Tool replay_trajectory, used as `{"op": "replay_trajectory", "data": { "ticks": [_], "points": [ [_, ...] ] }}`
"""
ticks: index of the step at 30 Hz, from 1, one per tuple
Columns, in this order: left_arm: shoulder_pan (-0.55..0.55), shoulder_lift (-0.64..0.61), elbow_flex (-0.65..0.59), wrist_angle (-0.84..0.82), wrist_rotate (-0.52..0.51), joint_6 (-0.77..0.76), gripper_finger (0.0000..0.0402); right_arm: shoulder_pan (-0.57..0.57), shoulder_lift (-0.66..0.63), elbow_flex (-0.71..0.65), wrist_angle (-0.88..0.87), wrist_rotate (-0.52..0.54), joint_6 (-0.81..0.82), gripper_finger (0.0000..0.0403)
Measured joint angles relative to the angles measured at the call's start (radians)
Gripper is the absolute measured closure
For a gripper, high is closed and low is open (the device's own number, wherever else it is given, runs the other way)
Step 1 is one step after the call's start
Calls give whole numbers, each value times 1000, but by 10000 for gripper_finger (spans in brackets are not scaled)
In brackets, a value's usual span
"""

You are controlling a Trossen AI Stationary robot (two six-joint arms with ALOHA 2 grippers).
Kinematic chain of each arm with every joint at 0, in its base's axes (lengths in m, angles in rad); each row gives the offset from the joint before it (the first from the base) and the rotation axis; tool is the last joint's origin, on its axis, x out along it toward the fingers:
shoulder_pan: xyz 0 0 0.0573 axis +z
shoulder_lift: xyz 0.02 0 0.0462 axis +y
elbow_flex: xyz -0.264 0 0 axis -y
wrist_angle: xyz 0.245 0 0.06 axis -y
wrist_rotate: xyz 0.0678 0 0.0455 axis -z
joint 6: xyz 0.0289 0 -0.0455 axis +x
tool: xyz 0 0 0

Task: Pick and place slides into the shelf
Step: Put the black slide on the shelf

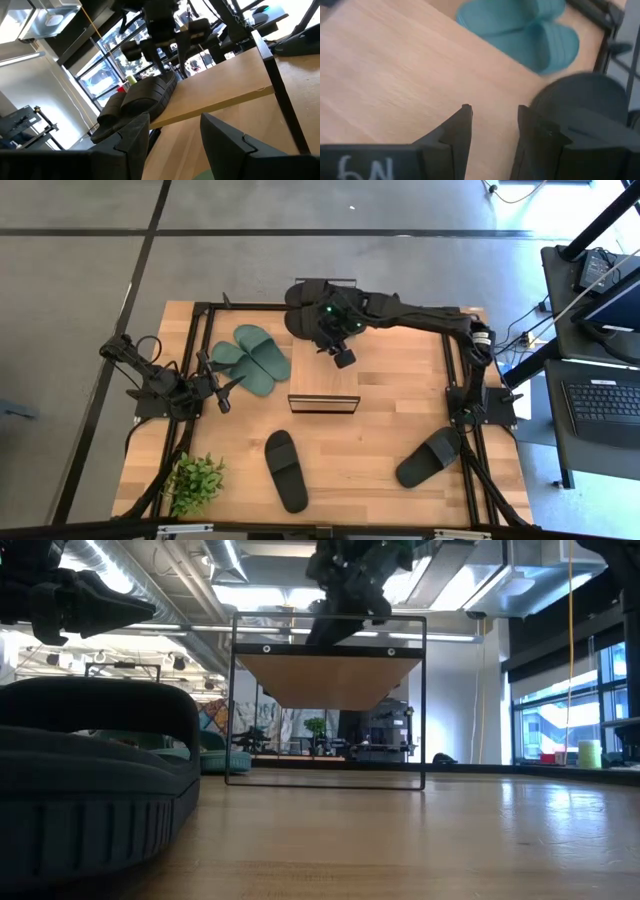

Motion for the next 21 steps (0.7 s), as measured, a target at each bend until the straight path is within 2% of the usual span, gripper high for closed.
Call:
{"op": "replay_trajectory", "data": {
  "ticks": [5,21],
  "points": [
    [0,0,0,0,0,0,233,-1,27,0,-1,61,24,243],
    [0,0,0,0,0,0,233,-27,32,0,96,60,-11,243]
  ]
}}
